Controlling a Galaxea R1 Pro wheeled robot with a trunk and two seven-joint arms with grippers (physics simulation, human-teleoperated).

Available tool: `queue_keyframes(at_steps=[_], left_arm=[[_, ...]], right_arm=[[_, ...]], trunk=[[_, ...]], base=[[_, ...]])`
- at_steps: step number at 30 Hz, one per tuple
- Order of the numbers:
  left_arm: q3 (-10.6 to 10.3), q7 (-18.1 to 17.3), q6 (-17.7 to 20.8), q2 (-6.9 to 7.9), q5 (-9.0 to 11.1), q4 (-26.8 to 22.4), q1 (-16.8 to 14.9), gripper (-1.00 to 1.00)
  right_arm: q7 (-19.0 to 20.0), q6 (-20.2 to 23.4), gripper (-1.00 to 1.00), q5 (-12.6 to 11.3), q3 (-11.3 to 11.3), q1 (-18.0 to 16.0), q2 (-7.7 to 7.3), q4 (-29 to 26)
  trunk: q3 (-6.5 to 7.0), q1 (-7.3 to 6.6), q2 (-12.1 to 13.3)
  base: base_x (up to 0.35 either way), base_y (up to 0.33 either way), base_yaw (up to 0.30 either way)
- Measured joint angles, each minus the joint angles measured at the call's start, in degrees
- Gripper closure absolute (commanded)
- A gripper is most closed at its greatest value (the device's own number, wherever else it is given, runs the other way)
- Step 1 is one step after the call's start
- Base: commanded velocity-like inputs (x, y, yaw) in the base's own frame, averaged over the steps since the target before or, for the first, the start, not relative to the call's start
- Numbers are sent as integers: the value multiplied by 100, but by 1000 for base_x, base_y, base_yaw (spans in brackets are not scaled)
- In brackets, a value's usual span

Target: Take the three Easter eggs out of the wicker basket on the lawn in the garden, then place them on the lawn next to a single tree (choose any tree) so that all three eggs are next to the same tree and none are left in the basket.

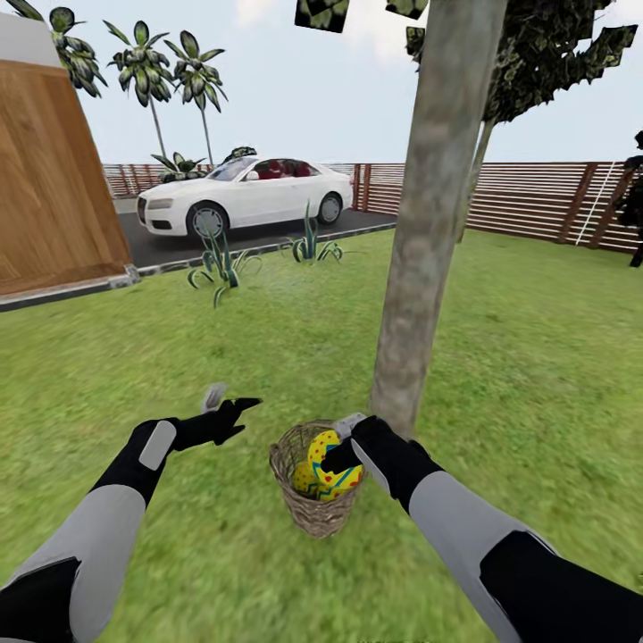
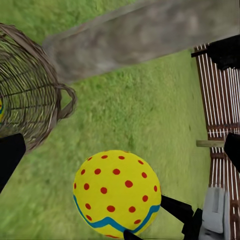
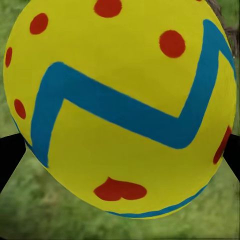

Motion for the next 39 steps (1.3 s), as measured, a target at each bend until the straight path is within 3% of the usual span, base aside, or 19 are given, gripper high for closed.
queue_keyframes(at_steps=[39], left_arm=[[-6,0,0,0,0,0,0,-100]], right_arm=[[2,0,100,0,0,0,-9,7]], trunk=[[0,0,0]], base=[[0,0,-257]])
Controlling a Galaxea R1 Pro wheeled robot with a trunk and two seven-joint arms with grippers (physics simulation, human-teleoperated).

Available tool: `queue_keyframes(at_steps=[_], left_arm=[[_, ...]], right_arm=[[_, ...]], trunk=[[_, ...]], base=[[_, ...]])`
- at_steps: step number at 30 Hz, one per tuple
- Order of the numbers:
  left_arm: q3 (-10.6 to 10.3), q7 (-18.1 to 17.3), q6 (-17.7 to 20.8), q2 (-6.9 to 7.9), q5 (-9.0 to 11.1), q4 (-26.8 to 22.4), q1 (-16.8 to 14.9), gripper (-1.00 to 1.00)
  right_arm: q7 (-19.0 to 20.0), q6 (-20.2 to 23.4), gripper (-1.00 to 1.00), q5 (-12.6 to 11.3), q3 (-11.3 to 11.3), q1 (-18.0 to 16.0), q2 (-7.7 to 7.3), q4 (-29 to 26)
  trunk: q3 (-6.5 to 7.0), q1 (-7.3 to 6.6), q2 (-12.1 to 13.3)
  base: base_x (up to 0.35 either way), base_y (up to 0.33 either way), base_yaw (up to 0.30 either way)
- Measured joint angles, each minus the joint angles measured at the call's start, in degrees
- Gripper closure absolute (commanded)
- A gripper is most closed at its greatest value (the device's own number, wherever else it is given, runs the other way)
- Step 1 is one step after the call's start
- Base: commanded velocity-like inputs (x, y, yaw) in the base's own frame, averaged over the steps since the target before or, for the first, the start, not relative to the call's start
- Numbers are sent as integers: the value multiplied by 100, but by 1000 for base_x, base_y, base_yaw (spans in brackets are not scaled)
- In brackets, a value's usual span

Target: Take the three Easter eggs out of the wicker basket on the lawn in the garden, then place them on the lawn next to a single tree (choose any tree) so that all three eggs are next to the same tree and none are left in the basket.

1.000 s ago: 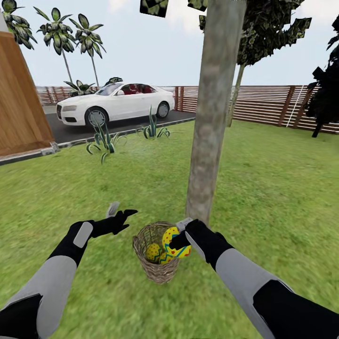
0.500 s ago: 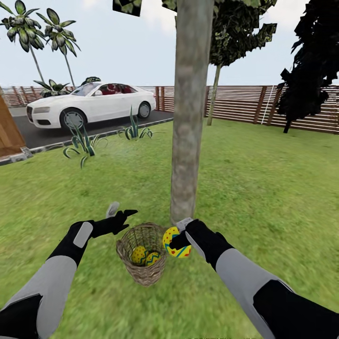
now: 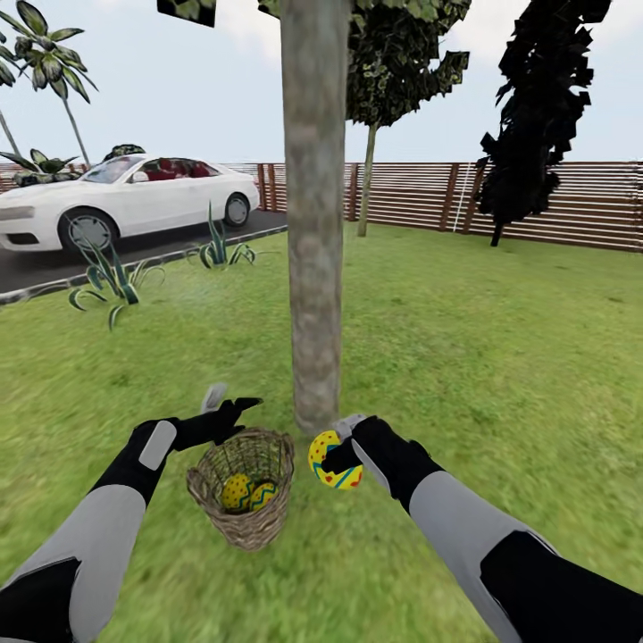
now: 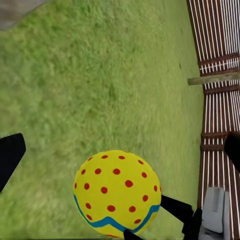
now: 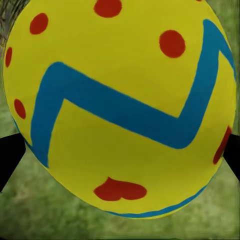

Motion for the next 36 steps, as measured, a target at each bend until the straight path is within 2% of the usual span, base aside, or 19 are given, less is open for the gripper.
queue_keyframes(at_steps=[27,36], left_arm=[[4,0,-2,0,0,0,0,-100],[-4,-8,-9,-16,1,5,2,-100]], right_arm=[[-26,-9,100,0,0,0,-9,2],[-27,-11,100,1,0,-2,-5,2]], trunk=[[0,0,0],[0,-2,0]], base=[[0,0,-258],[68,-66,-37]])
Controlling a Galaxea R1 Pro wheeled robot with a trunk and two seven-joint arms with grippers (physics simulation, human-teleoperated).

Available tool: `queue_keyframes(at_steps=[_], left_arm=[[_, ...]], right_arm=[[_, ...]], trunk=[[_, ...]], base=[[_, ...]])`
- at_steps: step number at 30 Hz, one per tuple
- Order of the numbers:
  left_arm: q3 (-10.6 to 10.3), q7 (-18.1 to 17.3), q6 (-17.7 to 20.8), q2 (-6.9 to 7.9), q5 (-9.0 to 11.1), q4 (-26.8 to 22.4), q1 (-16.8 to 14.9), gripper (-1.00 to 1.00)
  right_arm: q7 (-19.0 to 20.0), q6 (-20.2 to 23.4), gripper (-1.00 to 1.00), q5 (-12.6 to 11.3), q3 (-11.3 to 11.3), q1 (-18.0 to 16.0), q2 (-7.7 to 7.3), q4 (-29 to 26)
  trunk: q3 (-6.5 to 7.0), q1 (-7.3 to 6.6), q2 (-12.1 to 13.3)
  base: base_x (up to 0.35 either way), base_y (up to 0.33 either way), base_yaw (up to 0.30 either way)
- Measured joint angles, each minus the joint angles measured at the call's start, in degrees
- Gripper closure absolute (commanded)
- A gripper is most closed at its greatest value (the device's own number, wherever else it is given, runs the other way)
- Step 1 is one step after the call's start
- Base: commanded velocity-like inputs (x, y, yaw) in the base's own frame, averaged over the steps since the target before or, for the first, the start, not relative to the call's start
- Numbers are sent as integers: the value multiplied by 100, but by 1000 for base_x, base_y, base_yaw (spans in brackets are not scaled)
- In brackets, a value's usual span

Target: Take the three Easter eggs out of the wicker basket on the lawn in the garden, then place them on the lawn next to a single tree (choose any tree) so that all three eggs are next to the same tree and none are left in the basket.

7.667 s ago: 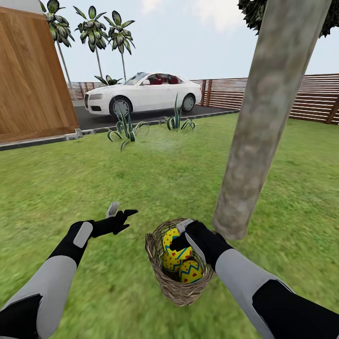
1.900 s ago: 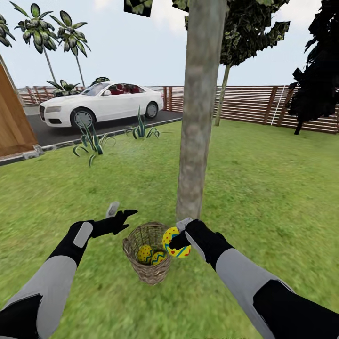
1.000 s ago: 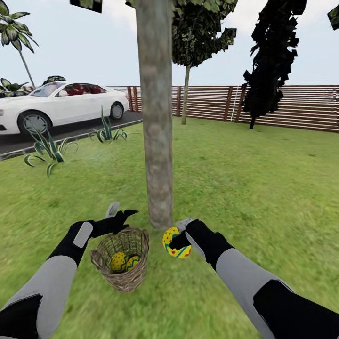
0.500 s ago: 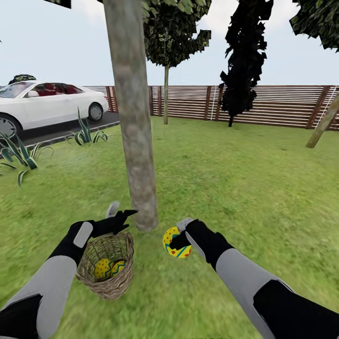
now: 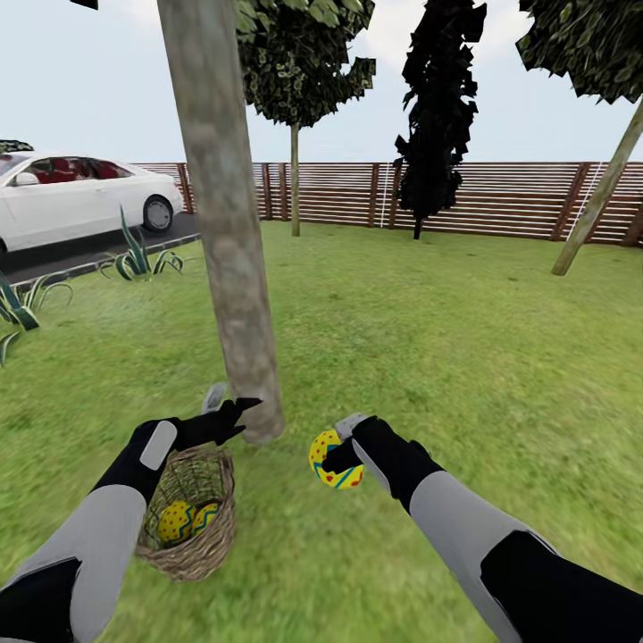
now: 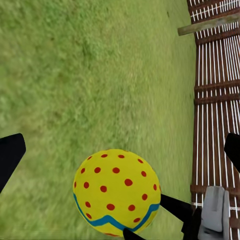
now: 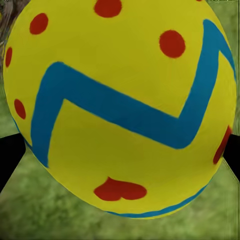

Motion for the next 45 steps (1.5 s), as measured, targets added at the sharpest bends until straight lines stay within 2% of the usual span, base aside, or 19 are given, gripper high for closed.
queue_keyframes(at_steps=[6,15,33,39,45], left_arm=[[-1,-28,0,-32,-1,1,0,-100],[-8,-47,-1,-36,-3,-7,0,-100],[-18,-47,-1,-35,0,-14,0,-100],[-18,-46,0,-41,1,-7,1,-100],[-7,-53,-1,-45,-2,-8,-1,-100]], right_arm=[[-7,0,100,2,0,0,7,2],[-16,-1,100,10,0,0,7,-2],[-18,0,100,9,8,0,13,3],[-6,0,100,8,8,0,13,4],[-7,0,100,9,2,1,-2,2]], trunk=[[0,1,0],[0,2,0],[0,0,0],[0,0,0],[0,2,0]], base=[[189,-182,62],[19,-21,285],[230,-237,291],[213,-276,53],[35,-54,3]])
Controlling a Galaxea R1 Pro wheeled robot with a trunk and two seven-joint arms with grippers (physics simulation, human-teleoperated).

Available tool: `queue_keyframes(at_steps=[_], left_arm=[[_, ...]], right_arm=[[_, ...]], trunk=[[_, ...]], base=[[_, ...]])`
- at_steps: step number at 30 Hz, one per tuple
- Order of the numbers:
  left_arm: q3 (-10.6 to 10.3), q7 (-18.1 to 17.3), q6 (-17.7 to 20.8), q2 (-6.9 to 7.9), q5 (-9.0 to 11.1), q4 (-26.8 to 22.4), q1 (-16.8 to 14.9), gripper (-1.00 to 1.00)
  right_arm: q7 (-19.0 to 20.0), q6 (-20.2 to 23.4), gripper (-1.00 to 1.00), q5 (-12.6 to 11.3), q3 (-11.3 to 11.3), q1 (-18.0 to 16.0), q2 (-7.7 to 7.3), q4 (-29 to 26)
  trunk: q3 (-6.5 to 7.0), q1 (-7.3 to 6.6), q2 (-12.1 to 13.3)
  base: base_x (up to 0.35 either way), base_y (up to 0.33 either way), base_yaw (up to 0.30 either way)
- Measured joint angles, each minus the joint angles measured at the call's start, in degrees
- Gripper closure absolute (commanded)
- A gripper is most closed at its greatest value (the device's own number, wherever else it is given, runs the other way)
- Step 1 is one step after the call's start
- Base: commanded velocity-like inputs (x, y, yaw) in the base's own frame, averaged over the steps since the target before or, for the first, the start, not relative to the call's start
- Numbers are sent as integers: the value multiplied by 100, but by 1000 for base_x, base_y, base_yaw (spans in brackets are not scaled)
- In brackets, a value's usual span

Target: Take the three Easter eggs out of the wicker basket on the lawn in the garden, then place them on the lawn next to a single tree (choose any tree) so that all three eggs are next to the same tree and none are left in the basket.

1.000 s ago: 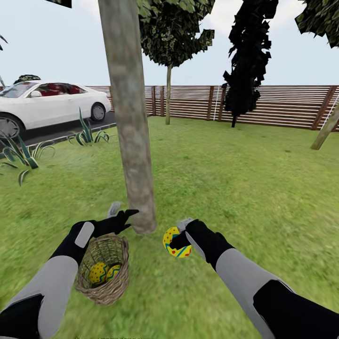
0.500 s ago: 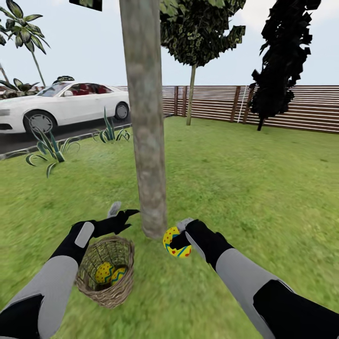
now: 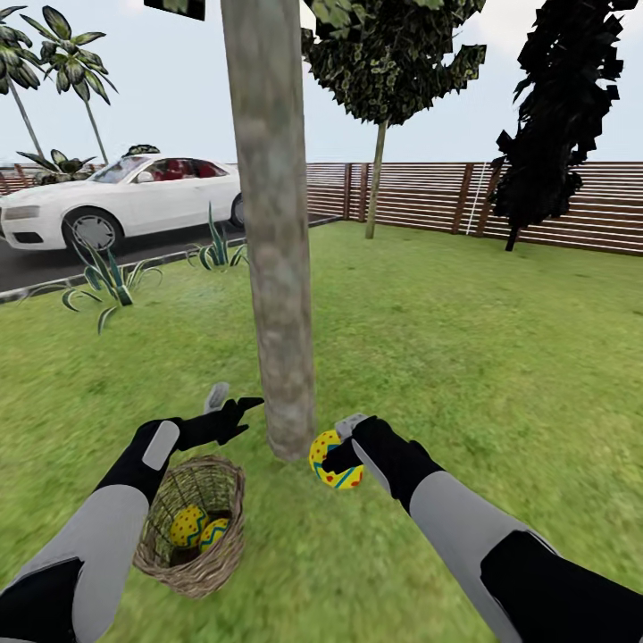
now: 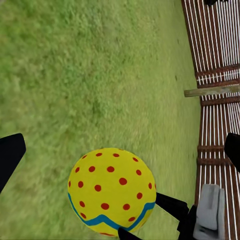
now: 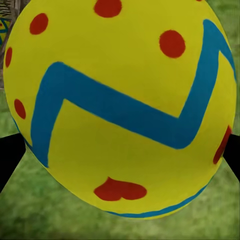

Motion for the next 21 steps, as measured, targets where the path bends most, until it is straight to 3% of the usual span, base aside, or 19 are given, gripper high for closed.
queue_keyframes(at_steps=[21], left_arm=[[-12,4,-89,-7,1,3,3,-100]], right_arm=[[-20,0,100,0,0,-1,10,3]], trunk=[[0,0,0]], base=[[0,-317,276]])
